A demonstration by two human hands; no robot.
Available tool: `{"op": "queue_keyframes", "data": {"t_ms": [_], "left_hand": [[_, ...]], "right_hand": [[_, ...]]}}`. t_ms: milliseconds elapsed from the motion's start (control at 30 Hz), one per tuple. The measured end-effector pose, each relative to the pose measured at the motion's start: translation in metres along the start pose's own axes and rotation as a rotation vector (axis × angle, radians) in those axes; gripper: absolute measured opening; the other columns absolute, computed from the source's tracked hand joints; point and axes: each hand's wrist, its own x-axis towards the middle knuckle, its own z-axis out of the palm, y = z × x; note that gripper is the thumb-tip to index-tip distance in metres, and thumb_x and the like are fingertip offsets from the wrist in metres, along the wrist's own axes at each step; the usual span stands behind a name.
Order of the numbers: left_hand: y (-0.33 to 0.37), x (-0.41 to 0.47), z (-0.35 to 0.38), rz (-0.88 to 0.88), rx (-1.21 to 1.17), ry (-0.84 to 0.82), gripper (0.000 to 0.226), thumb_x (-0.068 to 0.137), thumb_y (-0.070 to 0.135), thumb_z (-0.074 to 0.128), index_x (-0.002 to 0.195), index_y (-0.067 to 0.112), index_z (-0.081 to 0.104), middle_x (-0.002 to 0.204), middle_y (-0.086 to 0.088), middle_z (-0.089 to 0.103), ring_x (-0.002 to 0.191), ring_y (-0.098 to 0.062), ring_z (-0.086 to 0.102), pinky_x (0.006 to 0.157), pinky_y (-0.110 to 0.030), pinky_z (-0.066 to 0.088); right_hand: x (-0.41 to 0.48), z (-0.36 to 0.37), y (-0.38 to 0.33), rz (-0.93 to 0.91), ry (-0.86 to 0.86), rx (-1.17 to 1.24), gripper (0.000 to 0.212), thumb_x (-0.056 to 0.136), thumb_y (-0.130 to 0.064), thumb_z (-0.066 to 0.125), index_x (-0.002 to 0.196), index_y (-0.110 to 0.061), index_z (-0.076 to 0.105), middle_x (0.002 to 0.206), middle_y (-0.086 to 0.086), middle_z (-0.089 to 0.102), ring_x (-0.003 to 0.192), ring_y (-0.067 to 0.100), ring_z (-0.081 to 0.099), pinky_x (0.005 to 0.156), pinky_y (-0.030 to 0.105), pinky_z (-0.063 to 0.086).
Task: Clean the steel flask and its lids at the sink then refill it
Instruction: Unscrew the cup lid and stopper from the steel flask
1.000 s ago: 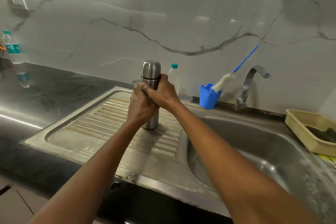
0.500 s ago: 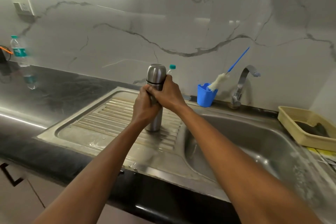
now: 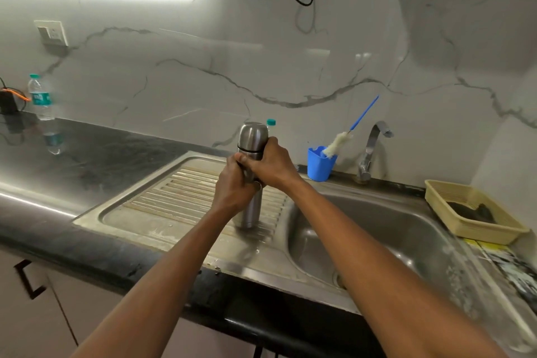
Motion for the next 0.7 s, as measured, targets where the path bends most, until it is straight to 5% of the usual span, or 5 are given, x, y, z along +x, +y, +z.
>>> {"op": "queue_keyframes", "data": {"t_ms": [233,500,633,700], "left_hand": [[-0.004,-0.001,0.004,-0.017,-0.034,-0.016,0.062,0.078,0.003,0.079,0.13,0.009,0.045,0.112,-0.009,0.064,0.099,-0.025,0.064,0.08,-0.038,0.055],[-0.006,0.003,0.006,-0.022,-0.057,-0.004,0.077,0.075,0.013,0.085,0.137,0.011,0.039,0.122,-0.008,0.06,0.108,-0.025,0.064,0.086,-0.041,0.058],[0.004,0.004,0.009,-0.024,-0.06,0.121,0.088,0.071,0.035,0.089,0.138,0.013,0.037,0.118,-0.005,0.058,0.101,-0.025,0.062,0.085,-0.049,0.057],[0.009,0.007,0.012,-0.023,-0.057,0.152,0.093,0.069,0.041,0.089,0.14,0.014,0.035,0.117,-0.006,0.061,0.101,-0.027,0.065,0.085,-0.048,0.057]], "right_hand": [[-0.001,0.003,0.005,-0.011,-0.006,-0.02,0.07,0.083,-0.056,0.077,0.125,-0.009,0.047,0.117,0.008,0.065,0.104,0.024,0.066,0.081,0.032,0.051],[0.011,0.004,-0.001,-0.006,0.011,-0.061,0.076,0.082,-0.064,0.071,0.127,-0.009,0.045,0.112,0.005,0.062,0.102,0.023,0.064,0.088,0.038,0.055],[0.024,-0.009,-0.023,-0.12,0.26,-0.306,0.083,0.083,-0.081,0.053,0.12,-0.008,0.053,0.109,0.009,0.066,0.096,0.027,0.066,0.076,0.038,0.052],[0.03,-0.016,-0.035,-0.192,0.278,-0.496,0.079,0.084,-0.086,0.043,0.097,-0.009,0.061,0.088,0.006,0.067,0.081,0.025,0.067,0.065,0.034,0.048]]}}
